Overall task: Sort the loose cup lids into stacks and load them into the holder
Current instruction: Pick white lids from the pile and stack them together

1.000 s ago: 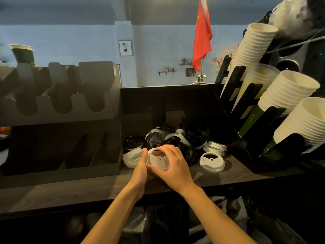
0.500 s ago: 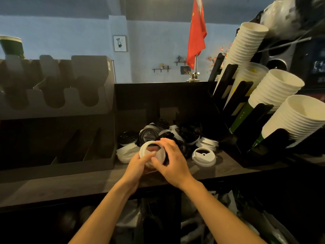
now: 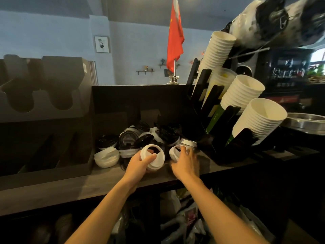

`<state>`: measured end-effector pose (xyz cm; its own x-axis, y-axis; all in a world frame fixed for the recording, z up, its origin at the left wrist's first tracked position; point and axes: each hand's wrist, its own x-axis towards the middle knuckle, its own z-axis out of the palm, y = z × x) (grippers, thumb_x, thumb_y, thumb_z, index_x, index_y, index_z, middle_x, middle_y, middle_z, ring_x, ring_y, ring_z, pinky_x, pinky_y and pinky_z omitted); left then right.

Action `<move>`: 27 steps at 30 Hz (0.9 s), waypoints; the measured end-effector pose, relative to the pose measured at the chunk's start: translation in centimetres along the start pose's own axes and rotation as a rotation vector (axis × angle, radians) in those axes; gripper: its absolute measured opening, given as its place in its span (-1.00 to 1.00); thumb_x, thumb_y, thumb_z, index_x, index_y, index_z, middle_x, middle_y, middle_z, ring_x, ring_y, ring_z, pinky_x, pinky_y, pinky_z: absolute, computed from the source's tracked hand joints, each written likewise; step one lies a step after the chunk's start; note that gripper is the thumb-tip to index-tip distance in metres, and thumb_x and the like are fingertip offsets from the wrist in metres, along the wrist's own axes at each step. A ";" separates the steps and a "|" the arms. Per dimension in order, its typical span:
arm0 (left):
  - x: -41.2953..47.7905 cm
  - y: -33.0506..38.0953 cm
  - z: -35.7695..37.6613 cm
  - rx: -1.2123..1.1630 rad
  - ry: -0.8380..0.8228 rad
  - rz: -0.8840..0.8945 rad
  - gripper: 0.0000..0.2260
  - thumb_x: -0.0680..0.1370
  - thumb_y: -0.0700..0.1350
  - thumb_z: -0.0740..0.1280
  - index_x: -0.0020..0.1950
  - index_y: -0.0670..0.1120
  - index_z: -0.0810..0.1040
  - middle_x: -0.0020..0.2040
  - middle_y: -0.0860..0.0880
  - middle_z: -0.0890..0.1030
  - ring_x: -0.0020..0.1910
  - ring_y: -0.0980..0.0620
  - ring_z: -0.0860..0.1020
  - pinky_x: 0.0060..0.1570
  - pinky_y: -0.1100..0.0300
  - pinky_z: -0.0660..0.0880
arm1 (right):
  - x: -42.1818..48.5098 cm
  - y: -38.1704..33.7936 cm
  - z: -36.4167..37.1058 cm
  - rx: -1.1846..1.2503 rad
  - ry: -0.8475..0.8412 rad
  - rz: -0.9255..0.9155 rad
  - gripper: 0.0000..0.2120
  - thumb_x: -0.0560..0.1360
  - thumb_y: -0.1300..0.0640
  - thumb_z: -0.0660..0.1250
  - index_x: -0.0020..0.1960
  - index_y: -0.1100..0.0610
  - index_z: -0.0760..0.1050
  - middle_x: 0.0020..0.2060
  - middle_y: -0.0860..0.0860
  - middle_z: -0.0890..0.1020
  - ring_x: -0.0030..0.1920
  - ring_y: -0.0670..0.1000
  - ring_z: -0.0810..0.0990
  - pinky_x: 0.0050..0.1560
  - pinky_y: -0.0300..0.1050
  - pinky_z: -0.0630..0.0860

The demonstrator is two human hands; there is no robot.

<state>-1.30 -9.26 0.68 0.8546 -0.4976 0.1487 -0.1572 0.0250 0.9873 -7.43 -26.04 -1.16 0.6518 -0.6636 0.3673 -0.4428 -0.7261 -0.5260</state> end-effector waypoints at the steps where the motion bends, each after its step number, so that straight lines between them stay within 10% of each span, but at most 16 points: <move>1: 0.1 -0.2 -0.3 0.011 0.007 -0.002 -0.72 0.56 -0.04 0.45 0.26 0.00 0.56 0.12 -0.05 0.65 0.11 -0.03 0.64 0.19 -0.07 0.60 | 0.0 0.0 0.1 0.009 0.005 -0.011 -0.34 0.48 -0.06 0.41 0.48 0.00 0.20 0.44 0.13 0.31 0.40 0.18 0.35 0.34 0.08 0.42; 10: 0.6 -0.7 -0.5 -0.076 0.109 -0.002 -0.83 0.60 0.02 0.40 0.16 0.04 0.55 0.11 -0.10 0.66 0.10 -0.06 0.64 0.17 -0.06 0.60 | -0.8 -0.1 -0.3 0.234 0.082 -0.341 -0.37 0.42 -0.17 0.48 0.41 -0.07 0.34 0.33 -0.09 0.34 0.33 -0.02 0.37 0.25 -0.05 0.50; 20: 0.1 -0.3 -0.5 -0.036 -0.063 0.014 -0.47 0.47 0.34 0.33 0.29 0.04 0.55 0.14 -0.03 0.69 0.13 0.00 0.67 0.18 -0.03 0.62 | -2.0 -0.6 -0.4 0.188 0.038 -0.640 -0.19 0.39 -0.20 0.50 0.52 -0.05 0.22 0.44 -0.14 0.33 0.43 -0.10 0.29 0.42 -0.15 0.26; 27: -0.1 0.2 -0.2 -0.013 -0.047 -0.009 -0.76 0.60 0.04 0.38 0.24 0.05 0.55 0.15 -0.05 0.65 0.13 -0.04 0.63 0.19 -0.02 0.58 | -2.2 -0.8 -0.5 0.142 0.013 -0.691 -0.18 0.42 -0.31 0.41 0.55 -0.06 0.18 0.49 -0.14 0.28 0.46 -0.11 0.25 0.40 -0.20 0.22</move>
<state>-1.33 -8.98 0.85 0.8317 -0.5381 0.1369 -0.1428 0.0310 0.9893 -8.85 -24.07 -1.18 0.7472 -0.0620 0.6617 0.1548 -0.9520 -0.2641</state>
